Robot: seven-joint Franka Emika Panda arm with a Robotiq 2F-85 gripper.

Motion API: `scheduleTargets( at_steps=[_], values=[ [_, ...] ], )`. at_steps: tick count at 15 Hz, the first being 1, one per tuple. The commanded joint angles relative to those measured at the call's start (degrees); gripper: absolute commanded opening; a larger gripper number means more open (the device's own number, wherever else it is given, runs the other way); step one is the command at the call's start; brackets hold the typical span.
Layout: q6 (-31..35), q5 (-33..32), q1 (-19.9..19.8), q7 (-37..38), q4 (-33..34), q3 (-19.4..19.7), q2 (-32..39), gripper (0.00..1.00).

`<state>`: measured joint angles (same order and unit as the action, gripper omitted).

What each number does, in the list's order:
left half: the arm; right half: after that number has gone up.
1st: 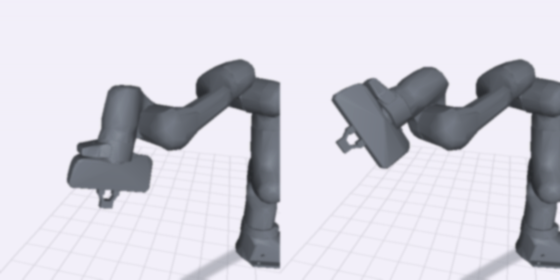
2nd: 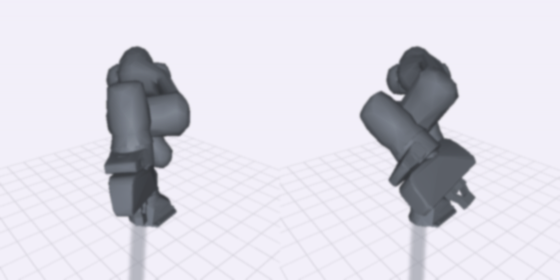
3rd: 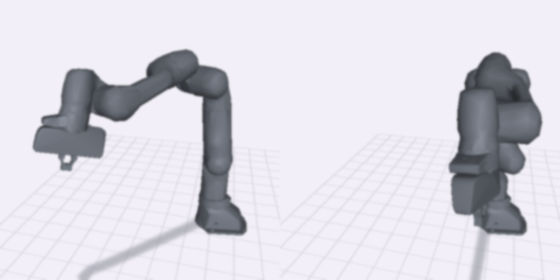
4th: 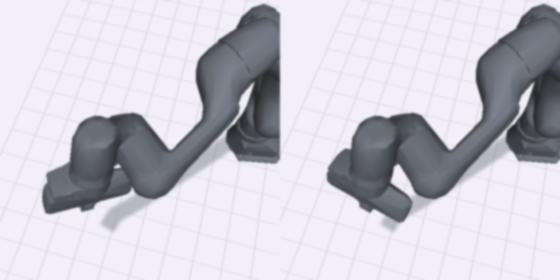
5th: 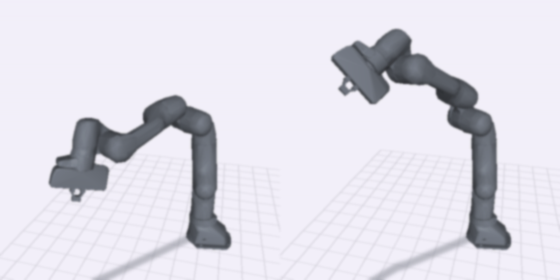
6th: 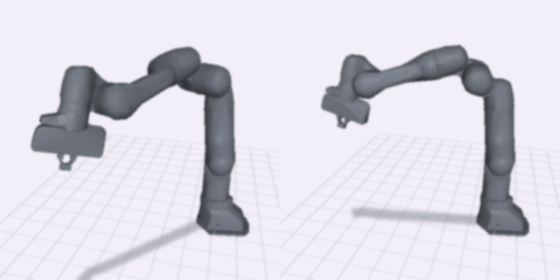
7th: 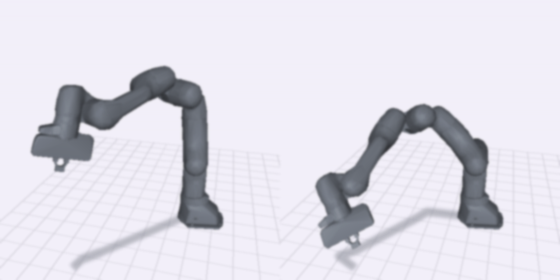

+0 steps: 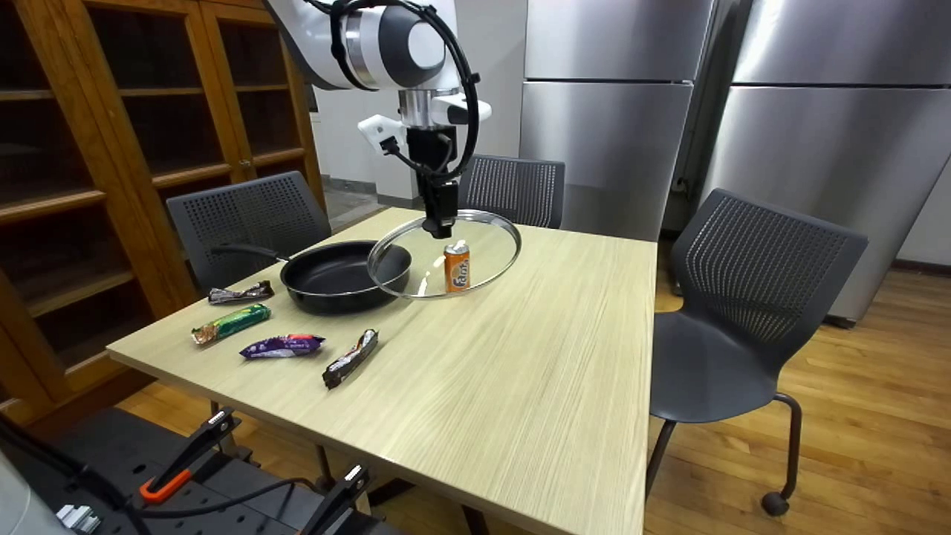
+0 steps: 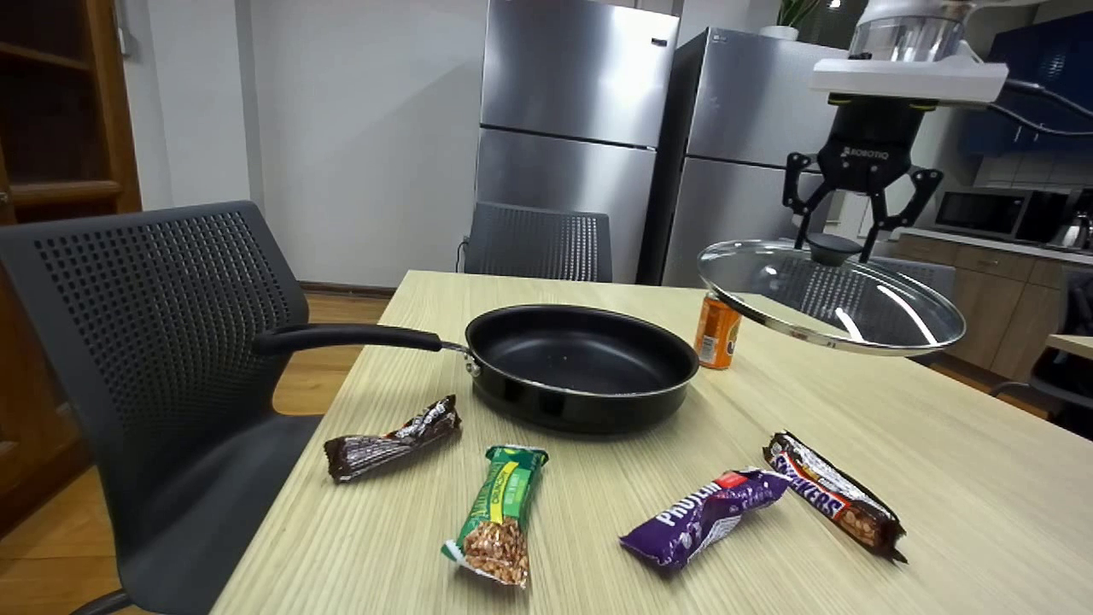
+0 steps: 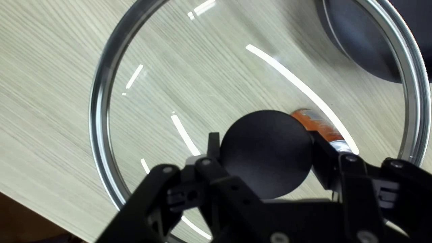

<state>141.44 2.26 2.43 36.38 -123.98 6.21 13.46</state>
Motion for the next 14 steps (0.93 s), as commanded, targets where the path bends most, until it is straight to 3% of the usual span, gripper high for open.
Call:
scheduleTargets(
  at_steps=[1,14],
  values=[
    [0.9,1.7,-2.5,-2.4,-4.6,0.7,-4.6,0.39],
    [0.8,6.8,-8.3,-3.8,-10.5,4.2,-4.2,0.39]
  ],
)
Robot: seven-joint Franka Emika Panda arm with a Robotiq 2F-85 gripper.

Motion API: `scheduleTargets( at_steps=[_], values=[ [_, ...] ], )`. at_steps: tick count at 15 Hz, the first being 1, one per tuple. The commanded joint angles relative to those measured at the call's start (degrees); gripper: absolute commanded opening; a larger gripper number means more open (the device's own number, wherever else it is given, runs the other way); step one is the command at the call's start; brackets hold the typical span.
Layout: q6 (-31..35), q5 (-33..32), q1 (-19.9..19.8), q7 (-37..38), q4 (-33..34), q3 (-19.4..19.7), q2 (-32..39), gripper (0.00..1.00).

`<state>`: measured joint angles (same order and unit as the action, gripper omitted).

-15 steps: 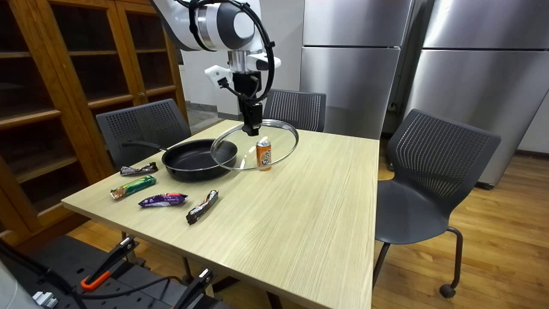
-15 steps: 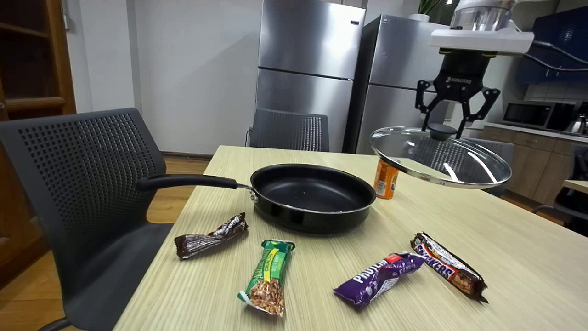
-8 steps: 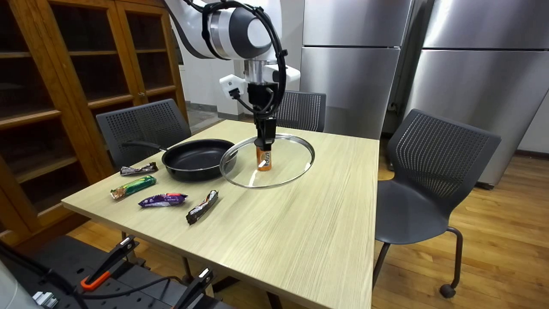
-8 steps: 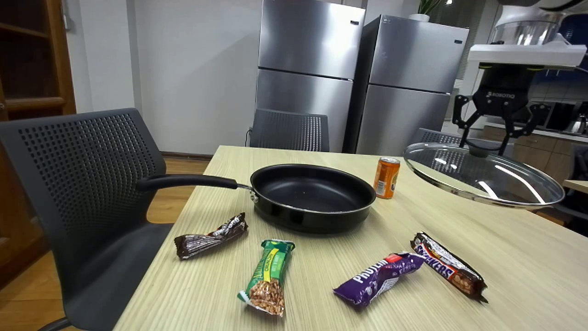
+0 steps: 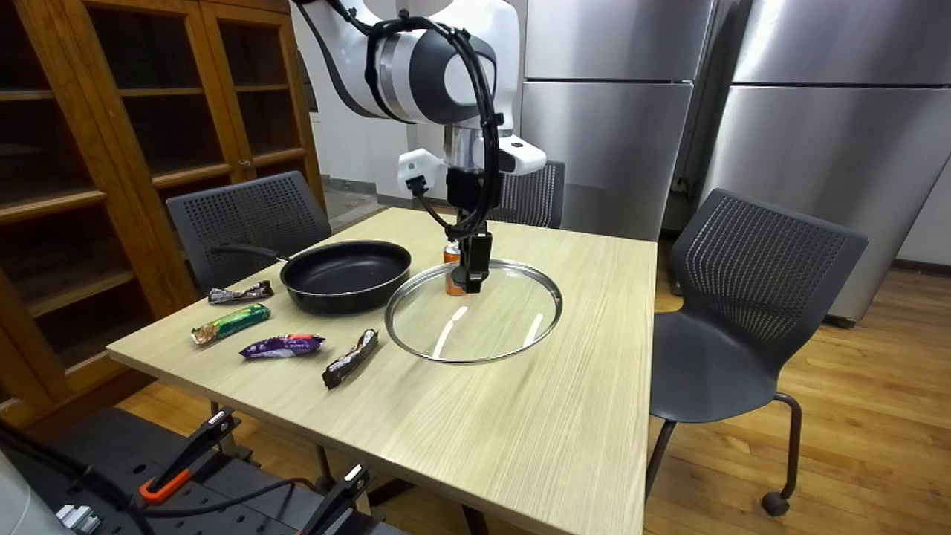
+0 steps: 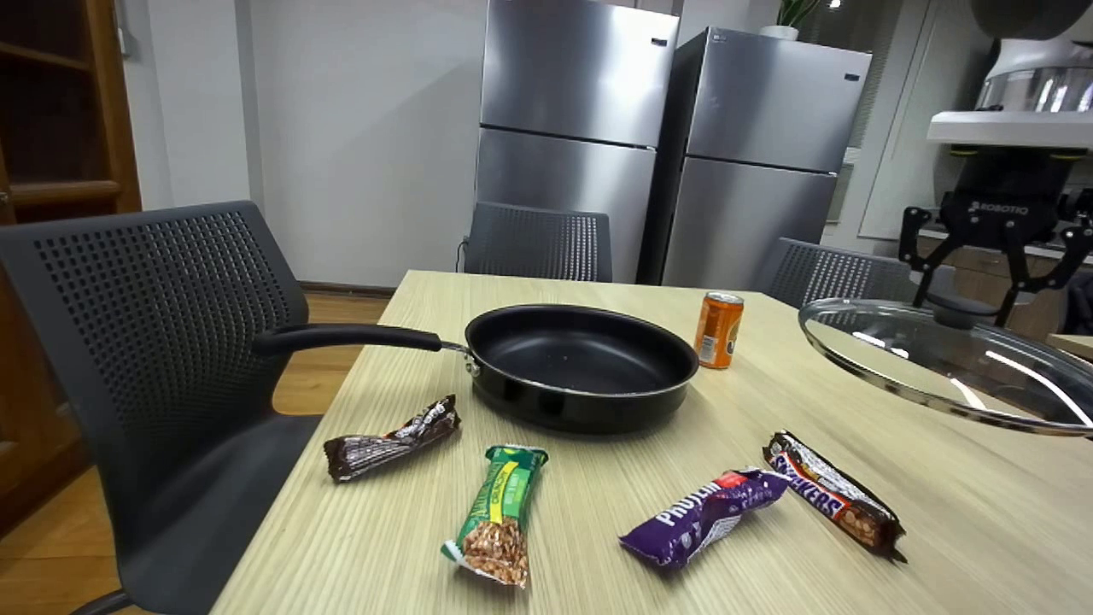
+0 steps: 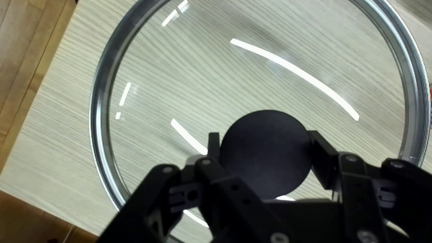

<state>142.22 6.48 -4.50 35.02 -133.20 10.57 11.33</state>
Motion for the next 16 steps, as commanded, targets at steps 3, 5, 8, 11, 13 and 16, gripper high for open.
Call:
scheduleTargets(
  at_steps=[3,5,8,11,13,16],
  values=[
    [0.0,5.2,-2.3,-3.8,-1.3,-0.2,-0.9,0.39],
    [0.2,7.7,-2.9,-5.4,-0.8,-0.3,0.5,0.39],
    [0.0,10.2,-3.4,-6.9,0.0,-0.3,2.7,0.39],
    [0.9,12.7,-3.7,-7.0,0.3,-0.4,4.6,0.39],
    [1.8,14.4,-3.9,-7.0,0.6,-0.5,5.7,0.39],
    [2.3,16.4,-4.1,-7.0,1.5,-0.7,7.5,0.39]
  ],
)
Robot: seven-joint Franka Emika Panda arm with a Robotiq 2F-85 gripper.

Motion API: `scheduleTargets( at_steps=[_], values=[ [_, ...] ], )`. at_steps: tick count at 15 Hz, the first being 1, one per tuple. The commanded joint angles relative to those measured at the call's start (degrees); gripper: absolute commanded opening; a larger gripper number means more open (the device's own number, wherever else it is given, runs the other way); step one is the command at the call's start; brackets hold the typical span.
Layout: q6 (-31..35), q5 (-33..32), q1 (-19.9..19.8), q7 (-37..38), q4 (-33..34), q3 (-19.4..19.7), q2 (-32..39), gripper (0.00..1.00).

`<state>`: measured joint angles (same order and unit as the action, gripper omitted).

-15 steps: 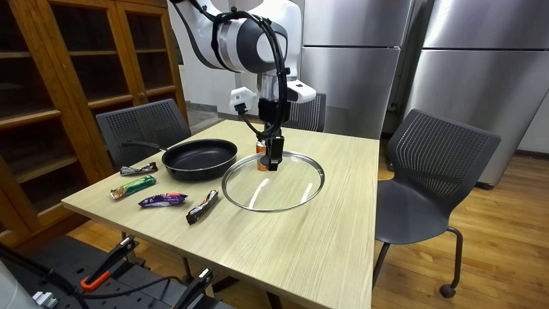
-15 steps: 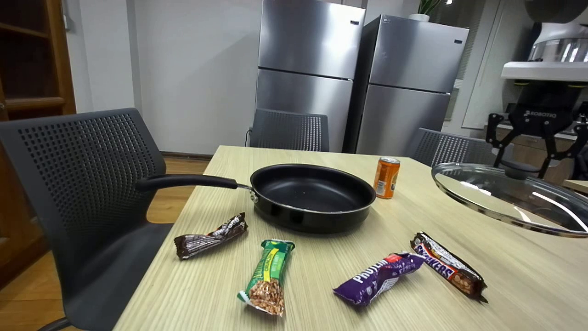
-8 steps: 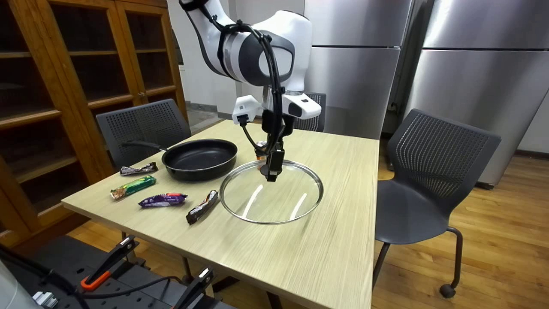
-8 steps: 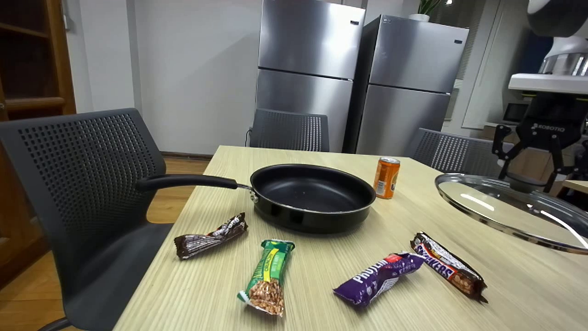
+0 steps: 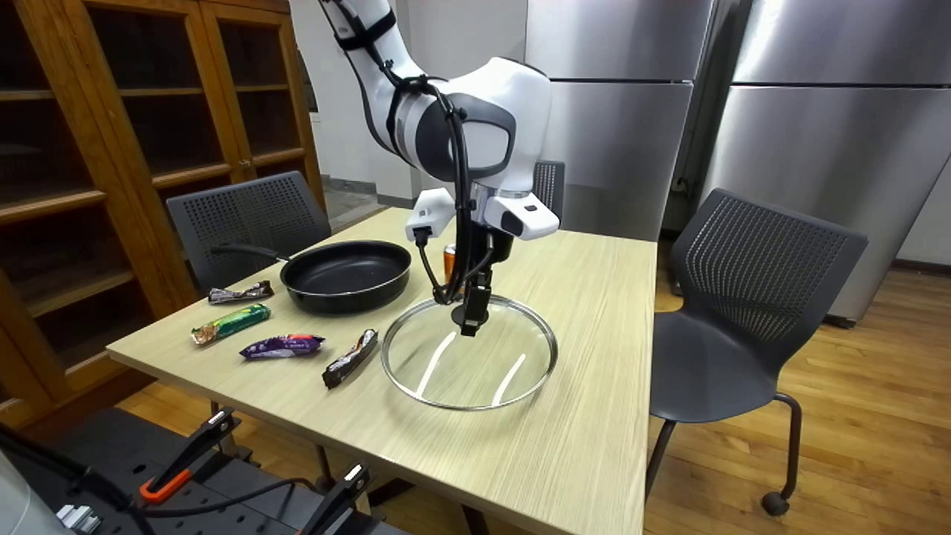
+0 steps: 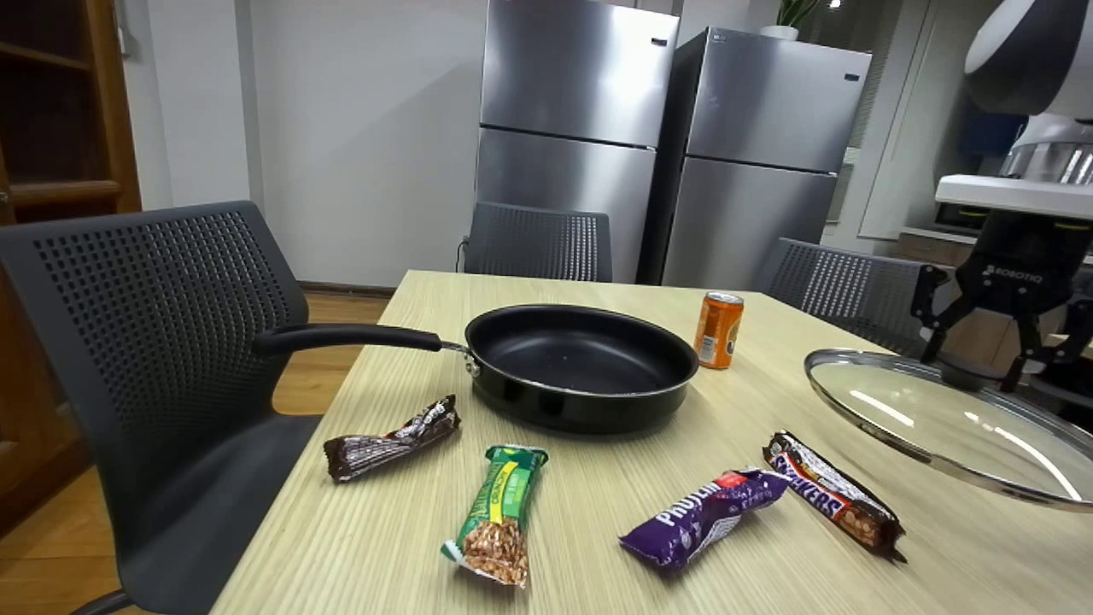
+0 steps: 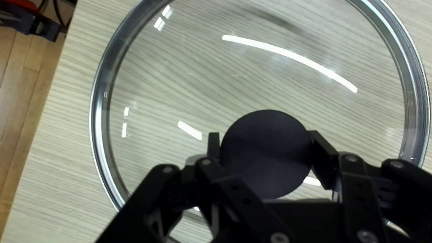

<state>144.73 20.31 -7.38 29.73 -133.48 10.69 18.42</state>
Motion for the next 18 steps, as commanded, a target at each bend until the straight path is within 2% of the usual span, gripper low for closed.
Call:
scheduleTargets(
  at_steps=[1,18],
  values=[
    [-0.2,3.2,-1.3,-1.7,2.2,-0.9,1.0,0.39],
    [-0.5,5.5,-1.5,-1.8,5.8,-1.4,6.0,0.39]
  ],
)
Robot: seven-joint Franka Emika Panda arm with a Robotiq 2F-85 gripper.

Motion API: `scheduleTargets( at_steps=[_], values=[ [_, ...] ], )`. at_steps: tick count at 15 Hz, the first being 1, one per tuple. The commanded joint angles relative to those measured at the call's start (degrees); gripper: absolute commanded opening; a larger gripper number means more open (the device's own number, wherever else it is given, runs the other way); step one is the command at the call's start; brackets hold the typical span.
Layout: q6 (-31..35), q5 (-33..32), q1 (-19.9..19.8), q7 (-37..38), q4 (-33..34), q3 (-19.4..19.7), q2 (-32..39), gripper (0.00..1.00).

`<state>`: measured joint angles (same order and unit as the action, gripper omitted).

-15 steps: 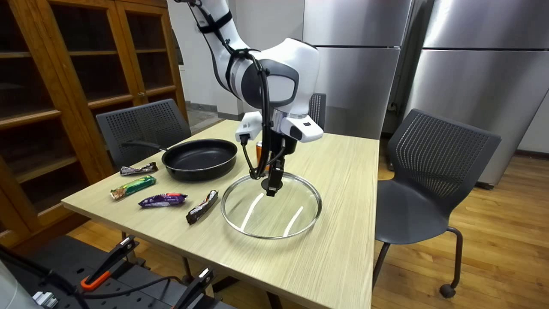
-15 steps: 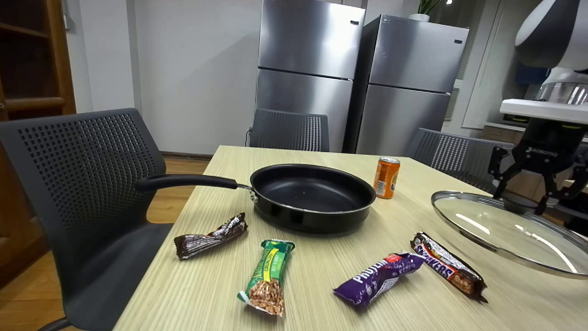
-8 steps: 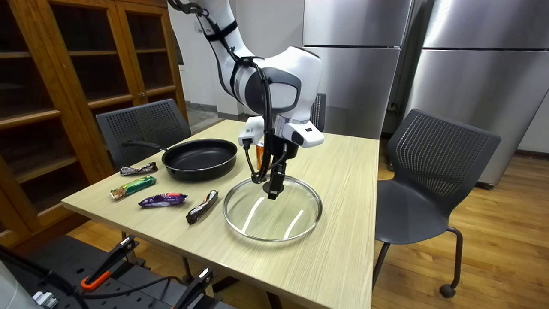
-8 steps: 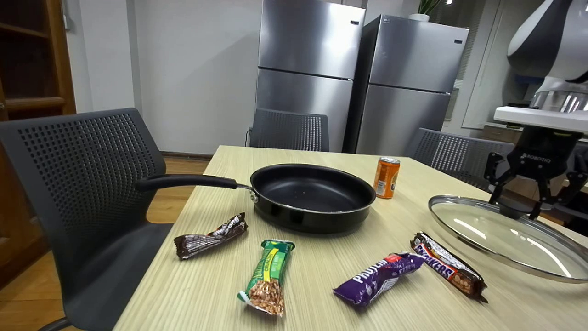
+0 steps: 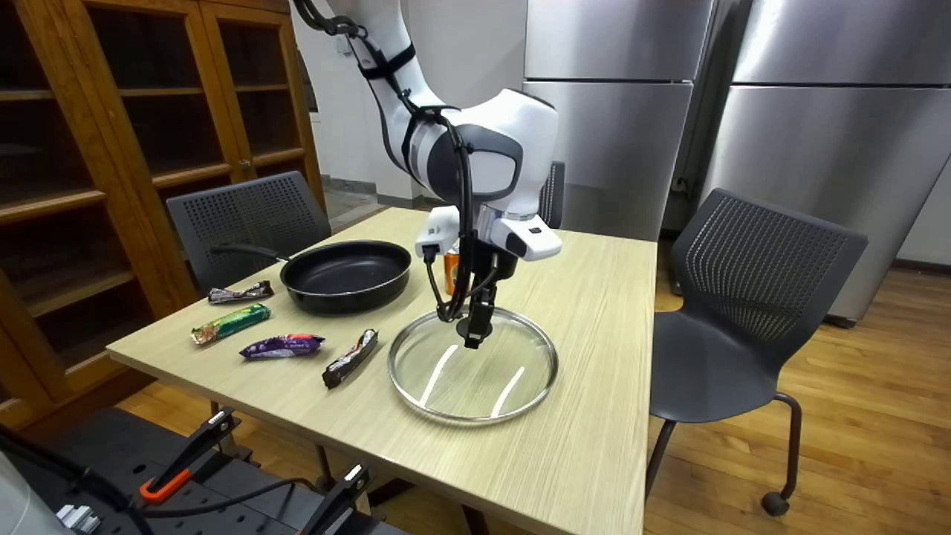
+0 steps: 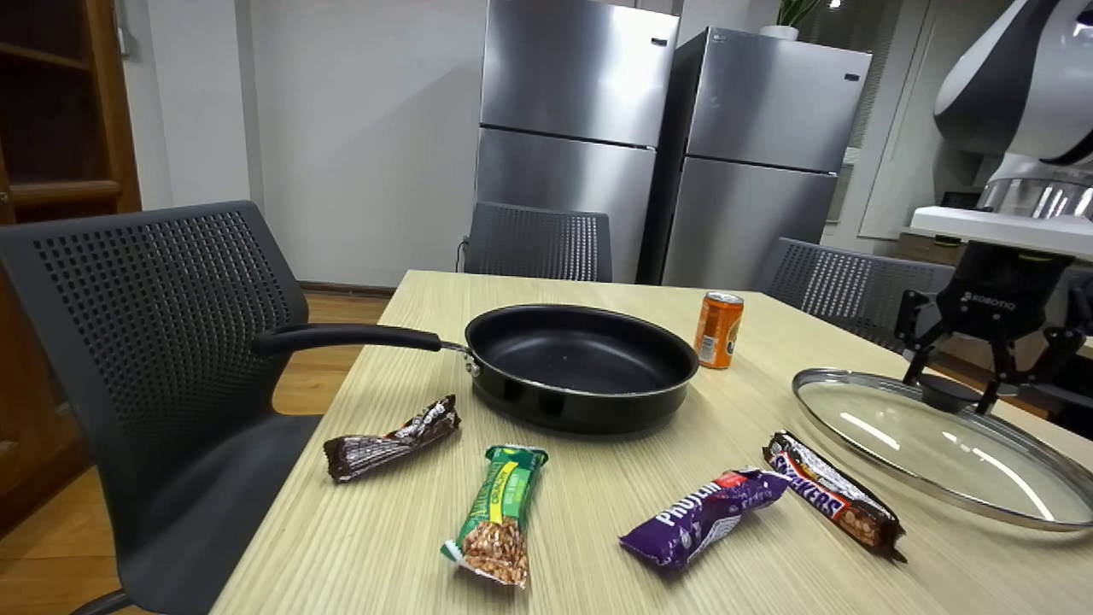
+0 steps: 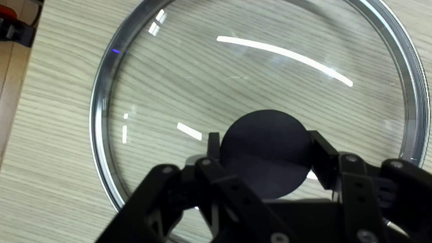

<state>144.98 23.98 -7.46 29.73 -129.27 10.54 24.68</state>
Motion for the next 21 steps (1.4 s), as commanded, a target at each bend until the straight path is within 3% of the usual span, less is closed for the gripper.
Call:
scheduleTargets(
  at_steps=[1,6,7,9,21],
  values=[
    [-0.9,1.9,-1.4,-1.7,1.9,-1.2,0.1,0.39],
    [-1.3,1.8,-1.3,-1.6,3.1,-1.3,1.3,0.39],
    [-1.5,1.5,-1.2,-1.5,3.2,-1.2,1.3,0.86],
    [-1.6,1.2,-1.1,-1.7,3.3,-1.2,1.0,0.97],
    [-2.6,-2.5,1.4,-8.7,-1.3,-3.4,-8.2,1.0]
  ],
)
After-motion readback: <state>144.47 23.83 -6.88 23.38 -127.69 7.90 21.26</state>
